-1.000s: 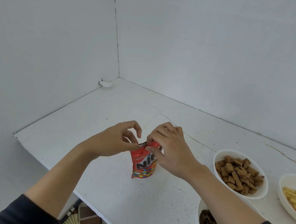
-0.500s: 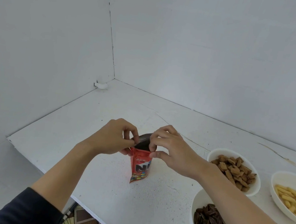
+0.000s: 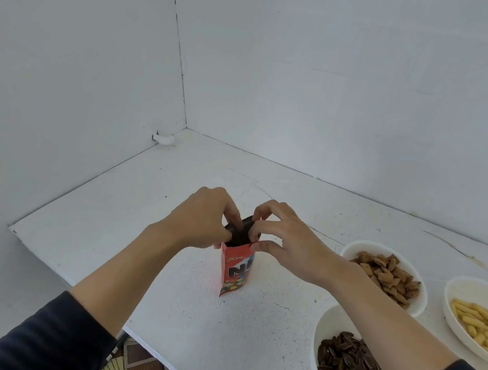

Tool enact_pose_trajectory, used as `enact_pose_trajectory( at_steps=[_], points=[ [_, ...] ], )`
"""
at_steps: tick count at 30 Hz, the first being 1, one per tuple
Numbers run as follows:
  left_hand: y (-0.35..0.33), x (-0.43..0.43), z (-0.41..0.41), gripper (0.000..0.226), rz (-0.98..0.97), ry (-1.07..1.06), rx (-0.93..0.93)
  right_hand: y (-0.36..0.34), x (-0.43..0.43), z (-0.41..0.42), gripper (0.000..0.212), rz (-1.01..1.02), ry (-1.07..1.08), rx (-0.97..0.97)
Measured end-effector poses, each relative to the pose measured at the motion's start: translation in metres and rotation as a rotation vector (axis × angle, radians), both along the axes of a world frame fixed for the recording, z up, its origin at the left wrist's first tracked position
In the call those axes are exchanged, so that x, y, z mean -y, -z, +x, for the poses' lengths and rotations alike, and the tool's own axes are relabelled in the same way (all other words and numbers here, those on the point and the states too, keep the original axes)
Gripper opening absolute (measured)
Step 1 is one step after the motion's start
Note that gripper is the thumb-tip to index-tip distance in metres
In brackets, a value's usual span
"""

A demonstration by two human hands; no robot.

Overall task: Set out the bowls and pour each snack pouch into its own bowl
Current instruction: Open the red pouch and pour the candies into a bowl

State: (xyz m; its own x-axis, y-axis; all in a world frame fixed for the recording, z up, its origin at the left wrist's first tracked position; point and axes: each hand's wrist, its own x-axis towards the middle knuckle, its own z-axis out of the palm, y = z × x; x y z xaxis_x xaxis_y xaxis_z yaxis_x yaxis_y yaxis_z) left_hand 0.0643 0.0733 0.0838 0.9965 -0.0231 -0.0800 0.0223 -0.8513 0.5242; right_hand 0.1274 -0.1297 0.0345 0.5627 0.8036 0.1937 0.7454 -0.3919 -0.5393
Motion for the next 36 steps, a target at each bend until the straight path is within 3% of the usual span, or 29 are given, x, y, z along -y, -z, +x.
enact_pose_trajectory(
  at_steps=[5, 12, 18, 25, 30, 36],
  points=[
    [0.004, -0.002, 0.009, 0.031, 0.038, -0.153, 0.156, -0.013, 0.001, 0.000, 0.011, -0.081, -0.044, -0.063],
    [0.006, -0.010, 0.008, 0.022, -0.250, -0.110, 0.076, -0.015, 0.008, 0.000, 0.017, -0.092, -0.012, -0.006],
    [0.022, -0.001, 0.008, 0.023, -0.414, -0.158, 0.171, -0.011, -0.001, -0.004, 0.016, -0.107, -0.054, 0.038],
    [0.033, -0.001, 0.000, 0.011, -0.621, -0.218, 0.200, -0.010, -0.002, -0.002, 0.004, 0.101, 0.145, -0.030],
    [0.051, -0.004, -0.007, 0.012, -0.443, 0.044, 0.200, -0.026, 0.004, 0.012, 0.006, 0.268, 0.322, -0.024],
    [0.050, 0.004, 0.001, 0.029, -0.452, 0.051, 0.243, -0.057, 0.009, 0.023, 0.014, 0.503, 0.557, -0.042]
  ],
)
